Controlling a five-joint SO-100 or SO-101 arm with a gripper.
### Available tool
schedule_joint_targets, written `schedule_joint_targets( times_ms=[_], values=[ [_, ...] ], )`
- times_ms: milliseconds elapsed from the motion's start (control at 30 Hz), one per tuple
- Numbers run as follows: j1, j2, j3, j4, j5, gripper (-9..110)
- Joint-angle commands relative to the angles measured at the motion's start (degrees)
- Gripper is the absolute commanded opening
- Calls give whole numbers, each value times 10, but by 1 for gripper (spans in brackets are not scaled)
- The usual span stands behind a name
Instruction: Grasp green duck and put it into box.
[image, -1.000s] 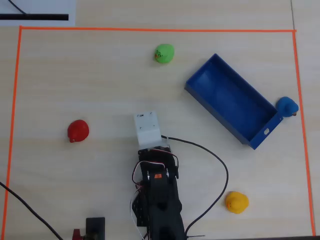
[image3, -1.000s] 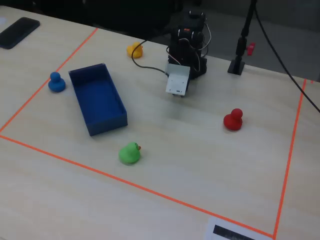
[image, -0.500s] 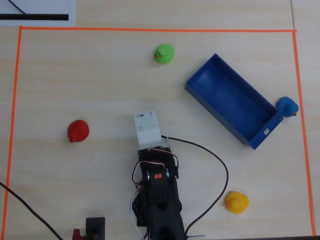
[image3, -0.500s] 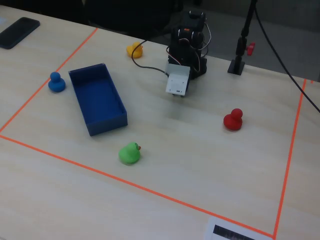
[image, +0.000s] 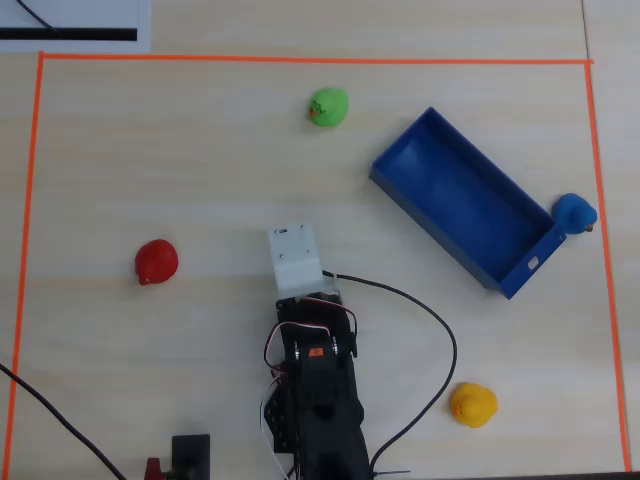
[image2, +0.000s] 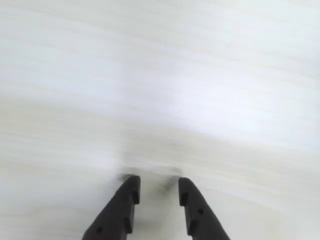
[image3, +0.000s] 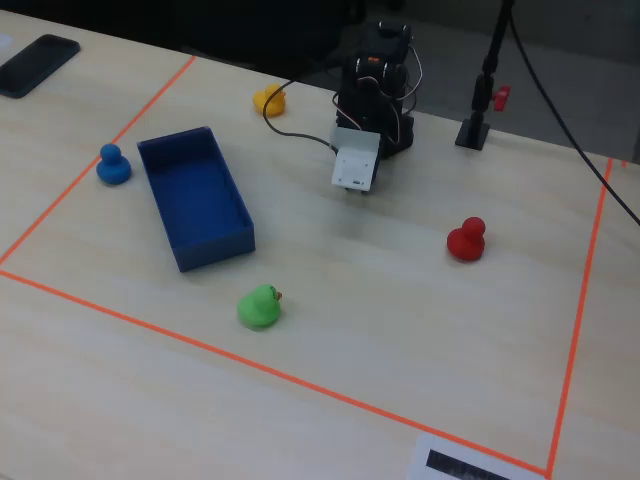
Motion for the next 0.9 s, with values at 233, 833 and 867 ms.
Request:
schedule_joint_targets(
  times_ms=[233,833,867],
  values=[
    [-2,-4,0,18,3,8],
    [-3,-4,0,18,9,8],
    [-3,-4,0,18,9,8]
  ],
)
